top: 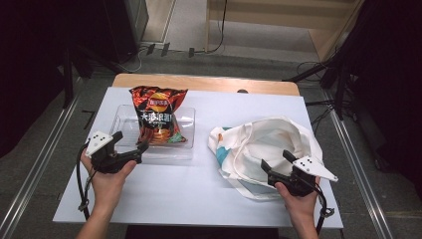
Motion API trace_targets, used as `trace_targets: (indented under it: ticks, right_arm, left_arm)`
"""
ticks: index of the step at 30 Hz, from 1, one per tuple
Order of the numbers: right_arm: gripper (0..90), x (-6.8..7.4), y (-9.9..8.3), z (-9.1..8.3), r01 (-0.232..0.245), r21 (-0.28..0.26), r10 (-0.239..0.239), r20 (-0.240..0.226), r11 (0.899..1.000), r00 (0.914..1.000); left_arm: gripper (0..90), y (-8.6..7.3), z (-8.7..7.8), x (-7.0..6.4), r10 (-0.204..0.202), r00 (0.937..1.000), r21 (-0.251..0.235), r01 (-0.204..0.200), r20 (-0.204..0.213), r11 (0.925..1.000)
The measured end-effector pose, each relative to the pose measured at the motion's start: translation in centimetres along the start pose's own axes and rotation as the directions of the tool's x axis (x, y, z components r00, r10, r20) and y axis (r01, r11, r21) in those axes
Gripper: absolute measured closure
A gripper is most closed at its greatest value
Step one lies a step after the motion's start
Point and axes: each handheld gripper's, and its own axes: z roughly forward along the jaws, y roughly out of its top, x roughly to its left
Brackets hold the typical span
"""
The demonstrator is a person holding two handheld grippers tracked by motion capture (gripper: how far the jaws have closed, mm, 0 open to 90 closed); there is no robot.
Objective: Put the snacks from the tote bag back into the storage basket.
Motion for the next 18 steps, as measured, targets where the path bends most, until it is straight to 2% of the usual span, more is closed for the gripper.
trace_targets:
  ticks: [3,8,11,18]
  right_arm:
    - [17.6,-0.4,-0.3,-0.4,-0.008,0.002,0.008,0.007,1.000,0.9999]
    - [17.7,-1.0,-0.6,-0.8,-0.011,0.001,0.011,0.022,1.000,0.9997]
    - [17.6,-1.3,-0.8,-1.0,-0.012,0.001,0.012,0.027,1.000,0.9996]
    - [17.3,-2.0,-1.3,-1.6,-0.011,0.003,0.011,0.036,1.000,0.9993]
  left_arm:
    - [0.0,-0.8,-0.9,-0.1,0.020,0.9996,-0.015,-0.020,0.020,0.9997]
    - [0.0,-1.8,-2.0,0.0,0.015,0.9991,-0.038,-0.013,0.039,0.9992]
    - [0.0,-2.3,-2.7,0.1,0.037,0.9988,-0.035,-0.036,0.031,0.9987]
    - [0.0,-3.1,-3.8,0.3,0.048,0.9984,-0.027,-0.047,0.030,0.9985]
